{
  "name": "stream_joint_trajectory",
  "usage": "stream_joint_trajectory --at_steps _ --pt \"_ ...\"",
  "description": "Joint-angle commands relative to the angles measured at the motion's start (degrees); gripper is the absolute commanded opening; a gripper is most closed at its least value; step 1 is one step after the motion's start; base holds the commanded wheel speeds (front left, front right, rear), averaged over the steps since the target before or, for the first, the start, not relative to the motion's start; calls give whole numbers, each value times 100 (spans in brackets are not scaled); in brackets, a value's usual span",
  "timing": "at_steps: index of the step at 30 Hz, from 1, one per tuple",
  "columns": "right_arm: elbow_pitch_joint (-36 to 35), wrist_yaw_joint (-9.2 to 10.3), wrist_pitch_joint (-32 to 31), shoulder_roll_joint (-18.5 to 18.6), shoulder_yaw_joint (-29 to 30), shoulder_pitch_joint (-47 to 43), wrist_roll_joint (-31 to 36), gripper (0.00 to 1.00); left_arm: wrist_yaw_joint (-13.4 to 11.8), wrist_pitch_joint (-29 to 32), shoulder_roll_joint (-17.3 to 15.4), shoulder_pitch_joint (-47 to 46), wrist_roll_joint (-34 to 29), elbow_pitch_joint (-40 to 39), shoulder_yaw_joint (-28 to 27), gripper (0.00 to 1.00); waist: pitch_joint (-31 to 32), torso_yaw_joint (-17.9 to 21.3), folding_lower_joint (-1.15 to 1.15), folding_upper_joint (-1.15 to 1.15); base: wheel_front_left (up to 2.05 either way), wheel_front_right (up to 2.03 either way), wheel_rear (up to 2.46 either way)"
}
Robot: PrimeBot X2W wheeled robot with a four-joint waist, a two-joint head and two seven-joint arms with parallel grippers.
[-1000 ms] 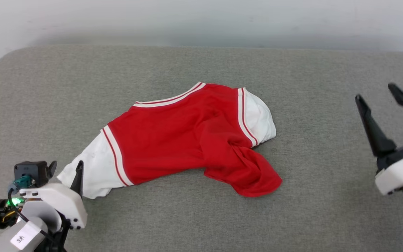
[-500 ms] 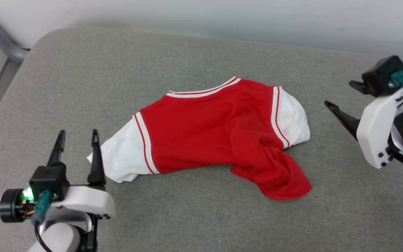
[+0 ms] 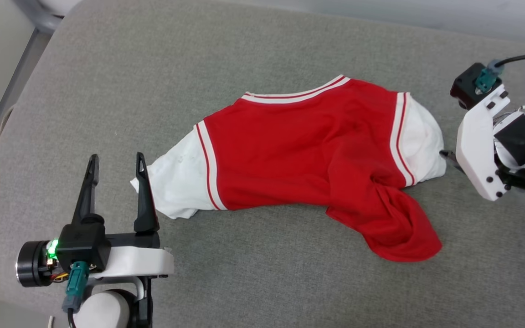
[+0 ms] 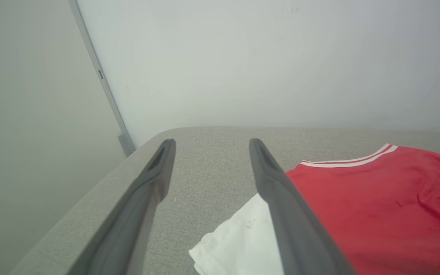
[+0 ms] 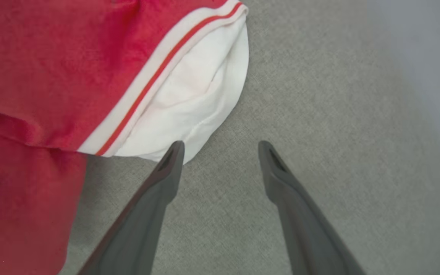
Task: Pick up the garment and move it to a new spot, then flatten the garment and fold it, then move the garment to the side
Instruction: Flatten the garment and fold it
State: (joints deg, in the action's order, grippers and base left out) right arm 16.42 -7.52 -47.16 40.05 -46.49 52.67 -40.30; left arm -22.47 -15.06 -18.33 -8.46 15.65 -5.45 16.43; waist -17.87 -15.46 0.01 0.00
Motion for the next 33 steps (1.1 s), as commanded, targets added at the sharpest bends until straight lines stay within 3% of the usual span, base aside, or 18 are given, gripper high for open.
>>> stream_joint_trajectory --at_steps 1,3,11,12,13,22,33 --pt "192 6 72 -52 -150 111 -23 100 86 -15 138 -23 -125 -14 -99 100 -149 -109 -1 0 0 0 0" --pt "666 6 235 -123 -463 37 -120 100 313 -15 446 -62 -348 -10 -267 100 -269 -189 -1 0 0 0 0" --pt "1221 -3 562 -319 -1162 -189 -350 100 689 -15 855 -55 -724 -54 -667 100 -323 -170 -1 0 0 0 0" --pt "1233 -4 631 -333 -1210 -149 -378 38 733 -15 885 -31 -762 -48 -712 100 -307 -146 -1 0 0 0 0" --pt "1235 -3 693 -327 -1259 -99 -414 0 771 -15 910 -16 -809 -48 -747 100 -295 -128 -1 0 0 0 0" --pt "1163 7 1765 -121 -1086 271 -743 0 1016 -15 1052 198 -1063 50 -1044 100 97 142 -1 0 0 0 0" --pt "352 8 2774 759 -730 -603 -941 0 1139 -15 1083 618 -1178 61 -1288 100 613 579 -1 0 0 0 0"
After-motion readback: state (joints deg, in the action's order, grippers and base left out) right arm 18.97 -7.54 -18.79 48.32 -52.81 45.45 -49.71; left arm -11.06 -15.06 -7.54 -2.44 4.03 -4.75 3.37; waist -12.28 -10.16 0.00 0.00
